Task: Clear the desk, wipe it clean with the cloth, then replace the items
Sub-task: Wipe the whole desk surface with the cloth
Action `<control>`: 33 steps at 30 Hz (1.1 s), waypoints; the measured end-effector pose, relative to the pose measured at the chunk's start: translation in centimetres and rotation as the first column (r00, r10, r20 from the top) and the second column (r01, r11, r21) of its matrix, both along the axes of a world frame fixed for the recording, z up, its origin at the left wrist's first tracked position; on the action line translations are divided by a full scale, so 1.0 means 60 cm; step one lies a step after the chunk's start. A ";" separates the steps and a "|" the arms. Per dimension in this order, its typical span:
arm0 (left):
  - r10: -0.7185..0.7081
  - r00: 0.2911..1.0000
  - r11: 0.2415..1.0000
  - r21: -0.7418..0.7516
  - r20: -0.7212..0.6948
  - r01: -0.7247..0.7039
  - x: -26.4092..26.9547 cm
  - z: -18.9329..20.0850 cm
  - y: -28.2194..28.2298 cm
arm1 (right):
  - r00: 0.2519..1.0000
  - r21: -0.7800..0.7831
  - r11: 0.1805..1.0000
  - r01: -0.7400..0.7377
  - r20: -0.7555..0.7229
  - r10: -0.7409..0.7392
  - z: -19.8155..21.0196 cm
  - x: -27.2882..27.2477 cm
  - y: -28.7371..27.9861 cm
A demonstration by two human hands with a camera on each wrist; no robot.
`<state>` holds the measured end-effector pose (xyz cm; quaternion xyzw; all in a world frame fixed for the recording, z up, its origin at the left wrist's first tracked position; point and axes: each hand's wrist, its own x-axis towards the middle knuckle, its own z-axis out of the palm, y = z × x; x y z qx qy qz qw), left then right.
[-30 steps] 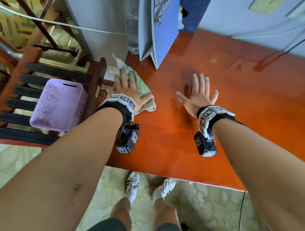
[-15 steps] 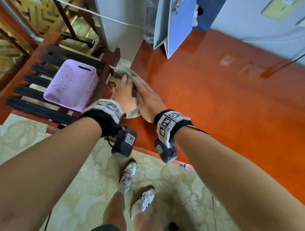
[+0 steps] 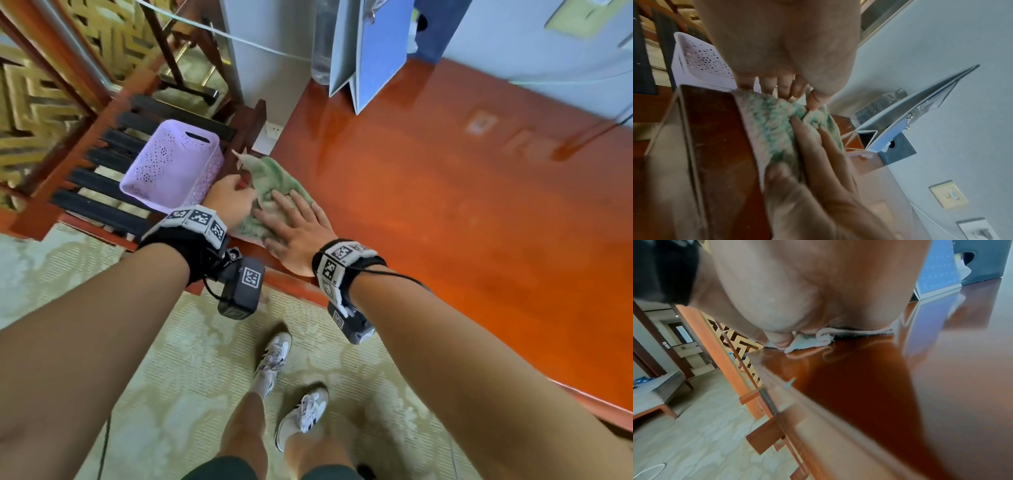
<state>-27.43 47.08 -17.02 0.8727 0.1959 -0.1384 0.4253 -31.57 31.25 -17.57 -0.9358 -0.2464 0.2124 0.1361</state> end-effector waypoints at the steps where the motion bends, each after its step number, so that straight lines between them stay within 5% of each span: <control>1: 0.024 1.000 1.000 0.008 -0.014 -0.024 -0.001 0.001 0.003 | 1.000 0.034 0.999 0.010 0.006 -0.010 0.006 -0.008 -0.005; 5: 0.065 0.996 0.995 0.081 -0.064 -0.060 0.001 0.006 0.002 | 0.994 0.107 0.994 0.035 0.101 -0.045 0.026 -0.005 0.011; 12: -0.111 0.992 0.970 0.225 0.062 0.095 0.024 -0.006 -0.013 | 0.983 -0.087 0.989 -0.119 0.133 0.129 -0.018 -0.040 0.003; 16: -0.244 0.965 0.834 0.487 -0.093 0.258 0.035 0.015 -0.065 | 0.986 -0.105 0.988 -0.115 0.106 0.127 -0.015 -0.066 -0.078; 19: -0.382 0.905 0.726 0.546 -0.185 0.418 0.032 0.019 -0.134 | 0.997 -0.129 0.992 0.013 0.081 -0.002 -0.011 -0.097 -0.158; 23: -0.487 0.833 0.677 0.489 -0.261 0.550 0.016 0.005 -0.230 | 0.959 -0.204 0.937 0.283 0.053 -0.278 -0.006 -0.137 -0.283; 27: -0.479 0.808 0.606 0.537 -0.342 0.586 0.010 -0.001 -0.259 | 0.693 -0.264 0.660 0.704 0.050 -0.719 0.000 -0.167 -0.400; 30: -0.480 0.796 0.591 0.535 -0.367 0.603 0.009 0.004 -0.257 | 0.514 -0.296 0.492 0.819 -0.005 -0.858 0.006 -0.153 -0.395; 31: -0.478 0.796 0.592 0.533 -0.371 0.604 0.008 0.004 -0.259 | 0.504 -0.287 0.486 0.825 -0.014 -0.863 0.007 -0.144 -0.374; 33: -0.470 0.798 0.591 0.538 -0.377 0.601 0.007 0.005 -0.262 | 0.601 -0.241 0.591 0.769 -0.038 -0.798 0.005 -0.125 -0.314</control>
